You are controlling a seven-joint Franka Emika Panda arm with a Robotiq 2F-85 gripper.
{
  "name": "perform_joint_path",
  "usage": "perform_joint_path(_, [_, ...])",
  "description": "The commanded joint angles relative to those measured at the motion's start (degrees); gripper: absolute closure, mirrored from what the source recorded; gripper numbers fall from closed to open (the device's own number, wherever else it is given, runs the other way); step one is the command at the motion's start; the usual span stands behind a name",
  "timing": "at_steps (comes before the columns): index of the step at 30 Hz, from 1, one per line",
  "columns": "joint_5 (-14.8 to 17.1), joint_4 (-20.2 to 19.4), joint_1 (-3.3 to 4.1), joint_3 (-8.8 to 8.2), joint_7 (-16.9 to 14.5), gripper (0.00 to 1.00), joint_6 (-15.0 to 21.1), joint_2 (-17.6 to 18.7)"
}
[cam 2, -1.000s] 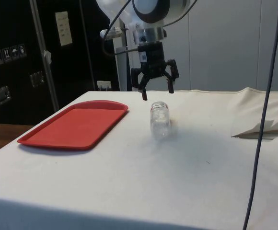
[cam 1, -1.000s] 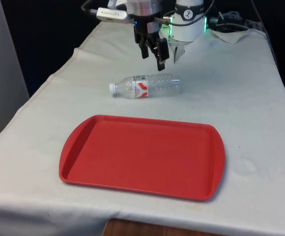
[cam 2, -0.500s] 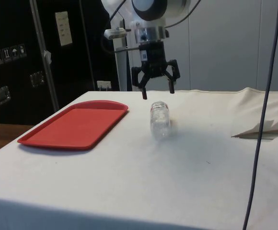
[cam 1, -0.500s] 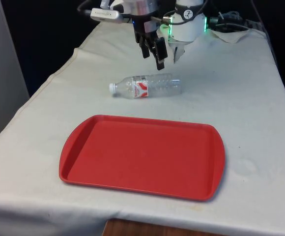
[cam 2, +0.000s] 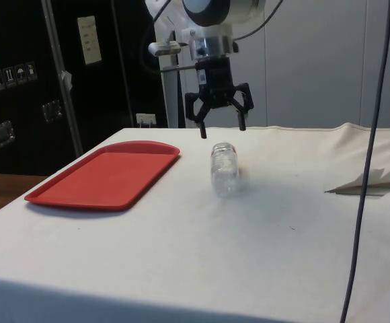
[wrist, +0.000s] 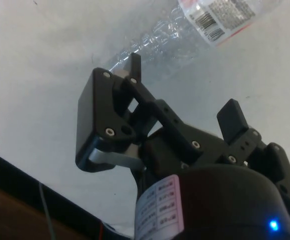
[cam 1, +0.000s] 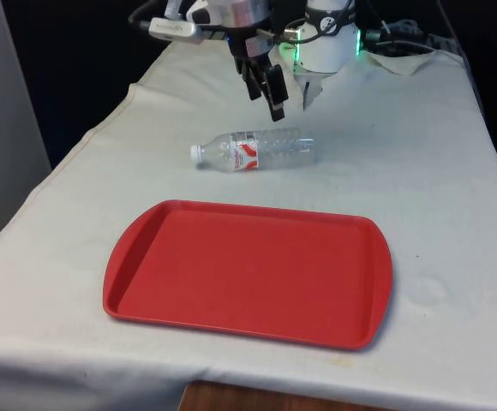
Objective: Place the bottle upright on the tray.
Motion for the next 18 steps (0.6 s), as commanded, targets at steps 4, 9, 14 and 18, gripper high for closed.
perform_joint_path(4, [1.8, 0.9, -0.17, 0.06, -0.2, 0.0, -0.7, 0.8])
perform_joint_path(9, [3.3, 1.7, -0.23, 0.11, -0.3, 0.0, -0.7, 1.9])
perform_joint_path(14, [4.1, 2.2, 0.0, -0.11, -0.1, 0.0, -0.4, 3.0])
perform_joint_path(18, [6.2, 2.9, -0.4, 0.06, -0.9, 0.0, -1.0, 4.0])
